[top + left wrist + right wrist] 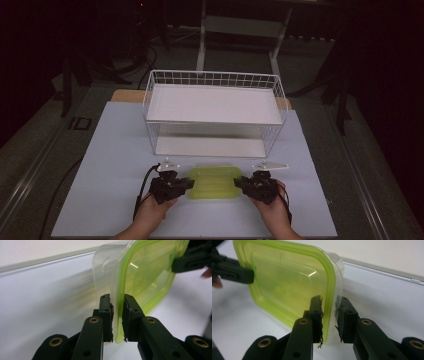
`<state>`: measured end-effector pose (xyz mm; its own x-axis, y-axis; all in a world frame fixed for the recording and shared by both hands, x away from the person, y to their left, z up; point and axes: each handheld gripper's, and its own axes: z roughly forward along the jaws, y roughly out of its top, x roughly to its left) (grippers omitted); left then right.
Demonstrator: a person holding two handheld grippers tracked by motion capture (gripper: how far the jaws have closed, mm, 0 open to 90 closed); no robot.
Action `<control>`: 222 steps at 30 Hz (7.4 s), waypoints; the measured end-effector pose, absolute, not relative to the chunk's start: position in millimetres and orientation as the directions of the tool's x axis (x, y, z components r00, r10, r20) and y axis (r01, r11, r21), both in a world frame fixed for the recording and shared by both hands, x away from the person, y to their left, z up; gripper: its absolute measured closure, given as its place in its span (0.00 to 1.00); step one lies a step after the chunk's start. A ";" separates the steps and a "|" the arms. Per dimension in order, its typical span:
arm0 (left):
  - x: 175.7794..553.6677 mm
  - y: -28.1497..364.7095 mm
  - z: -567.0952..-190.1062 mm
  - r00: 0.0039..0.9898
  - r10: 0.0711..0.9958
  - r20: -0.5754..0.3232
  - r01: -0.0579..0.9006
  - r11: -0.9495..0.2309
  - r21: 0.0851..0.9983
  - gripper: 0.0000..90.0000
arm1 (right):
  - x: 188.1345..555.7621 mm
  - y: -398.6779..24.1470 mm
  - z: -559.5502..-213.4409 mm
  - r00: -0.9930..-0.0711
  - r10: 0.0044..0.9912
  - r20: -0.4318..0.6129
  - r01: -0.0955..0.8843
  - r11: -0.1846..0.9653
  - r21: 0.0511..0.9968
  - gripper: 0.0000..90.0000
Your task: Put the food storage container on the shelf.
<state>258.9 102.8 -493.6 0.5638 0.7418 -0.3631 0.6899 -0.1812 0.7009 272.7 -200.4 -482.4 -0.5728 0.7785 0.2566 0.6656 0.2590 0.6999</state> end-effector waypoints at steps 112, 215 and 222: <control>282.8 139.9 -498.8 0.706 0.645 -0.293 0.439 -0.074 0.895 0.01 | 350.6 -118.6 -516.0 -0.572 0.806 0.151 0.585 0.272 0.764 1.00; 223.9 147.3 -488.0 0.880 0.450 -0.152 0.271 -0.213 0.939 0.01 | 252.4 -194.7 -477.5 -0.807 0.575 0.133 0.389 0.349 0.853 0.19; 223.2 147.4 -494.7 0.880 0.453 -0.144 0.261 -0.207 0.943 0.01 | 248.8 -201.4 -483.7 -0.821 0.558 0.121 0.366 0.352 0.862 0.19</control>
<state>223.2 147.4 -494.7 0.8799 0.4530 -0.1437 0.2606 -0.2070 0.9430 248.8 -201.4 -483.7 -0.8212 0.5576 0.1215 0.3662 0.3517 0.8615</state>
